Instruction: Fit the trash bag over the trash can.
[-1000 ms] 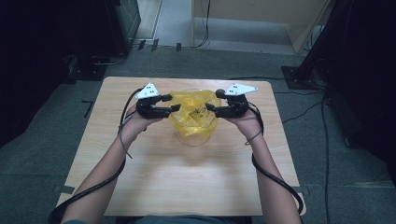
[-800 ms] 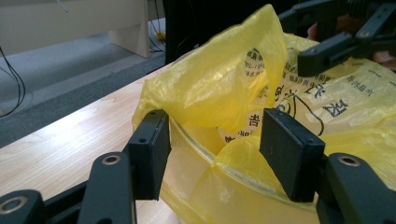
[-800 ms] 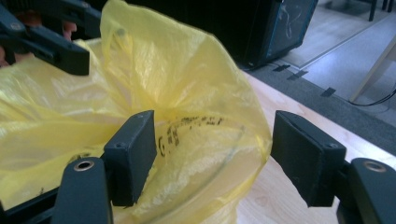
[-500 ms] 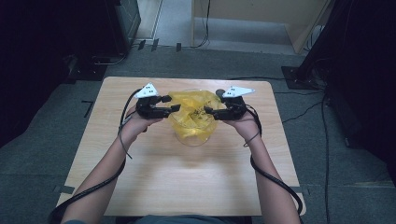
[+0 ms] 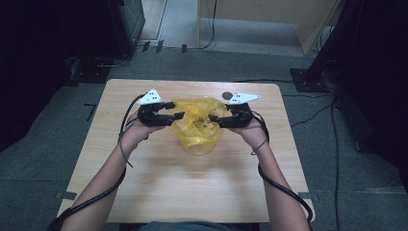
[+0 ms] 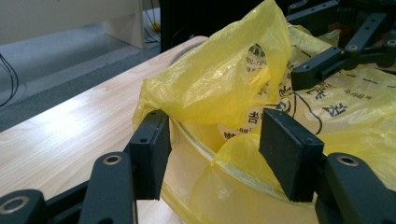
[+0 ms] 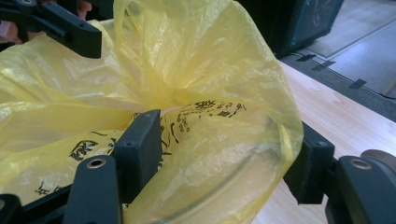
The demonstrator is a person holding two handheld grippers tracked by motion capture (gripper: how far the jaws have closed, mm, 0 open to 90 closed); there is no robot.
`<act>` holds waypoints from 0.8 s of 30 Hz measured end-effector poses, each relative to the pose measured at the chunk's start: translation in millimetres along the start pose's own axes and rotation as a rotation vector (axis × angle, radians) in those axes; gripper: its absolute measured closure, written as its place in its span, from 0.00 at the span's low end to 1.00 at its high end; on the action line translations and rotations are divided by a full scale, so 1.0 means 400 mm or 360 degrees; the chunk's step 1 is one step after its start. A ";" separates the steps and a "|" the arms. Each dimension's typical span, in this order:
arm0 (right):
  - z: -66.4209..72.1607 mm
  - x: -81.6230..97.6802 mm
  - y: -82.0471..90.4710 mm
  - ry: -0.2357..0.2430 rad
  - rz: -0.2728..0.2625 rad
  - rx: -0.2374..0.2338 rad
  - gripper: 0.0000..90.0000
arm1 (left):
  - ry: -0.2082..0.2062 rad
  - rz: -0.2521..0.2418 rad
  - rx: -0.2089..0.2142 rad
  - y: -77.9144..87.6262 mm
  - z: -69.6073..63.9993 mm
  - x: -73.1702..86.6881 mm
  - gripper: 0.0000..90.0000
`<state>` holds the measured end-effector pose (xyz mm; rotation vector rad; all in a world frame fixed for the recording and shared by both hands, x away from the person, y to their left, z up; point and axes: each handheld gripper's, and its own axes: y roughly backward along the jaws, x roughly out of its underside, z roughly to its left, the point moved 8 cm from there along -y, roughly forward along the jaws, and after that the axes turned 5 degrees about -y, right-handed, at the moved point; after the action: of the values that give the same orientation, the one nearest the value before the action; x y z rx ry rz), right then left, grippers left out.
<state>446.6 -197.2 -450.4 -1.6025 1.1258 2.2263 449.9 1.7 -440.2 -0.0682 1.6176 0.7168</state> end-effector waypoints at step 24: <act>0.024 -0.040 0.093 0.0020 -0.0123 -0.0020 0.23 | -0.0108 -0.0080 -0.0053 0.062 -0.015 -0.047 0.47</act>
<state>426.0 -212.7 -417.6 -1.6378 1.0368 2.1821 437.3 12.1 -412.9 -0.1071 1.5342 0.7000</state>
